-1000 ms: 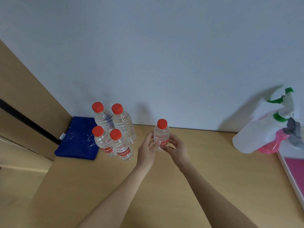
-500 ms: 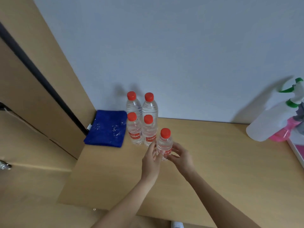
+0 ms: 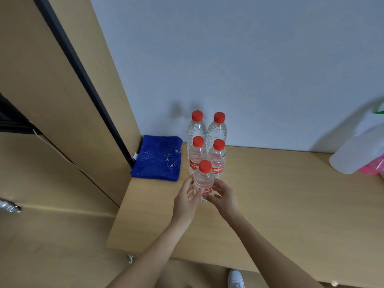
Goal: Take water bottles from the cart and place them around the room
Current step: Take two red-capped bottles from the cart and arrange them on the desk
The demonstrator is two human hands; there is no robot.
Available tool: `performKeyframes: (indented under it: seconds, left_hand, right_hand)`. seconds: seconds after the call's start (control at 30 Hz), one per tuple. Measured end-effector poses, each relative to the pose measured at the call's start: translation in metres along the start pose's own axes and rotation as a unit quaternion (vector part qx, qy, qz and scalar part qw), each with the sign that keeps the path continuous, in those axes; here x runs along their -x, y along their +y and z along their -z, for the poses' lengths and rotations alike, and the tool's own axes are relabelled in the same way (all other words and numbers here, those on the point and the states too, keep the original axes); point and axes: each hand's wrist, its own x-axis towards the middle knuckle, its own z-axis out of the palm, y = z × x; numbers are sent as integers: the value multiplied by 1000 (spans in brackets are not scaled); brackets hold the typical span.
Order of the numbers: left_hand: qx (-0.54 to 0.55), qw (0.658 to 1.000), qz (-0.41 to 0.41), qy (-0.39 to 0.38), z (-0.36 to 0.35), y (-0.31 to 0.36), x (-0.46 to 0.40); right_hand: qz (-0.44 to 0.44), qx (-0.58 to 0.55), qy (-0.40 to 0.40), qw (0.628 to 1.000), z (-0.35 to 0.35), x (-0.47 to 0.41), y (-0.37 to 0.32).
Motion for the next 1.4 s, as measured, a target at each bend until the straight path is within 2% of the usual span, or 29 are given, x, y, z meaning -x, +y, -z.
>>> performKeyframes:
  seconds: [0.13,0.3,0.4,0.73,0.9,1.07,1.2,1.4]
  left_hand:
    - [0,999,9,-46,20,4,-7]
    - [28,999,33,1,58,10,-37]
    - [3,999,30,16,72,20,-64]
    - [-49,999,-1,10,60,56,-132]
    - [-38,999,3,-37,58,64,-153]
    - [-37,995,-35,-90,59,84,-172]
    - [-72,989,-45,-119,56,92,-187]
    - [-92,978,-39,-184,61,90,-196]
  right_hand:
    - [-26,1,-2,1000,20,-1,-3]
    - [-31,5,57,998,73,-14,-8]
    - [-28,1,82,996,92,-29,-17]
    - [13,-12,47,999,102,-95,-55]
    - [29,-6,7,1000,102,-119,-73]
    - [65,-3,-24,998,94,-130,-94]
    - [90,7,-41,995,86,-136,-106]
    - [65,8,-78,995,75,-140,-115]
